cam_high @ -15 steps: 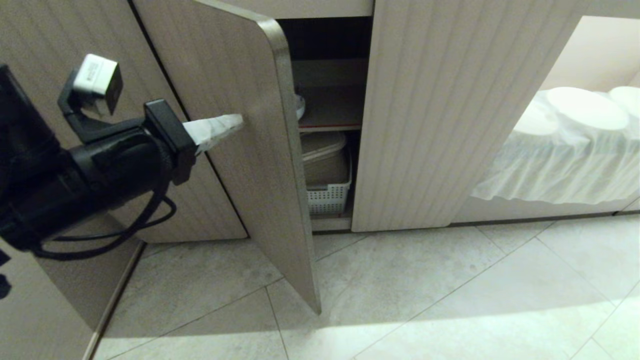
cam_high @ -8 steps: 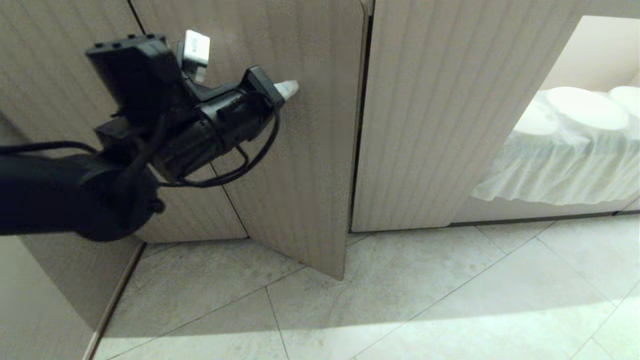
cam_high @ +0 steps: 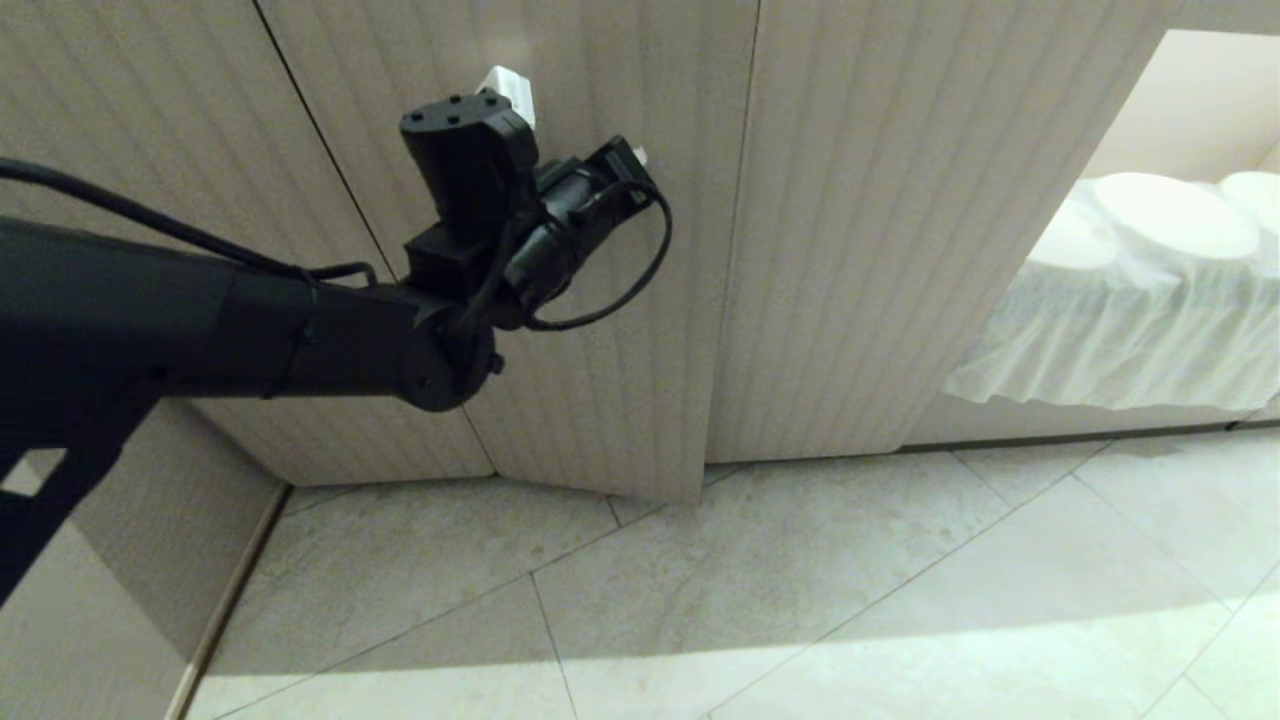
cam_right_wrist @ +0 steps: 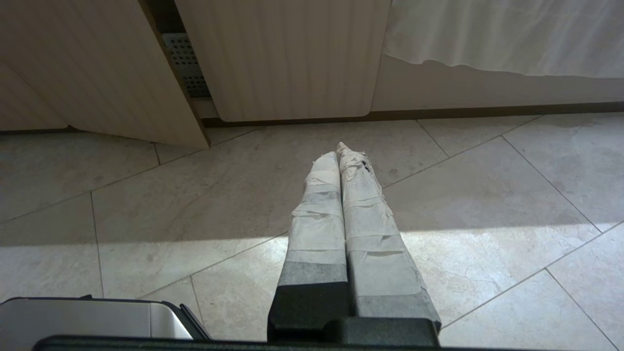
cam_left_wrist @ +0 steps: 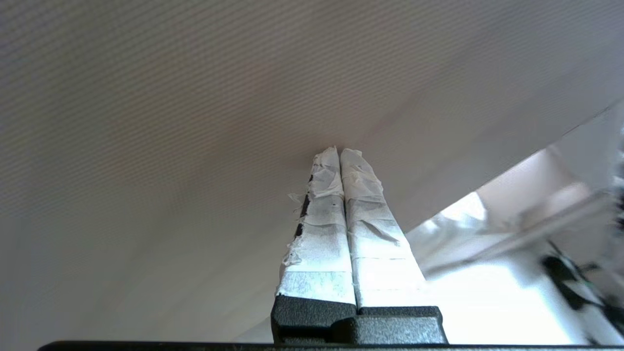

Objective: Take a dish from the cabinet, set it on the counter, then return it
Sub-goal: Close the cabinet door

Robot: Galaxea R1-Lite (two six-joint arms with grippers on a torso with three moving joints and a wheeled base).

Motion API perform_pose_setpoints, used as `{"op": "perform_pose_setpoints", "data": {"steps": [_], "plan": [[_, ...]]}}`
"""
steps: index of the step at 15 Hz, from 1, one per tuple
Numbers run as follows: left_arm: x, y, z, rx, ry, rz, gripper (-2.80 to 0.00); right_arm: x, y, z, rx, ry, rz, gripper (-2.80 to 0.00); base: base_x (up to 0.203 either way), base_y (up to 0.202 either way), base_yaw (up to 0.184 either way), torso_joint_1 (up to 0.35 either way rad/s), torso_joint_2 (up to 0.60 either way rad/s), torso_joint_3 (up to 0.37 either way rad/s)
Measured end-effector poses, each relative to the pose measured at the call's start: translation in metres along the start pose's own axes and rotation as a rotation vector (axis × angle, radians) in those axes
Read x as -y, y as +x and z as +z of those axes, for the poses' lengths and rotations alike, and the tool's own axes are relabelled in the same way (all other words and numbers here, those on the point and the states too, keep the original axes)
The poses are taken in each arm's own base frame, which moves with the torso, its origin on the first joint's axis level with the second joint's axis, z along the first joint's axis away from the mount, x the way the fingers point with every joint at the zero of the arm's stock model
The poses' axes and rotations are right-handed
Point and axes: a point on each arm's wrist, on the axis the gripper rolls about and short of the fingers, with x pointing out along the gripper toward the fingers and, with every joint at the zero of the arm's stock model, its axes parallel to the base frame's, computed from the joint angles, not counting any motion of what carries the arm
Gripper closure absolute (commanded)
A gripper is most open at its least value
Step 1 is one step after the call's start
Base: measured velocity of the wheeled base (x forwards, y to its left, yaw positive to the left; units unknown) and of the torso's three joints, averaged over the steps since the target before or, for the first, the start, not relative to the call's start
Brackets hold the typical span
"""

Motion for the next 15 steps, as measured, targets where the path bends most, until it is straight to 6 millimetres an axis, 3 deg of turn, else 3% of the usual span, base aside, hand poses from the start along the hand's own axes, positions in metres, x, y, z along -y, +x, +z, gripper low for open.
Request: {"op": "perform_pose_setpoints", "data": {"steps": [4,9,12,15], "plan": [[-0.003,0.019,0.004,0.134,0.060,0.114,0.00,0.000,0.000,0.000,0.000,0.000,0.000,0.00,0.000,0.000,0.000,0.000,0.00,0.000],[-0.009,0.025,0.003,0.197,0.197,0.156,0.00,0.000,0.000,0.000,0.000,0.000,0.000,0.00,0.000,0.000,0.000,0.000,0.00,0.000],[-0.004,0.019,0.007,0.206,0.241,0.166,0.00,0.000,0.000,0.000,0.000,0.000,0.000,0.00,0.000,0.000,0.000,0.000,0.00,0.000],[-0.002,-0.003,0.009,0.151,0.317,0.191,0.00,0.000,0.000,0.000,0.000,0.000,0.000,0.00,0.000,0.000,0.000,0.000,0.00,0.000]]}}
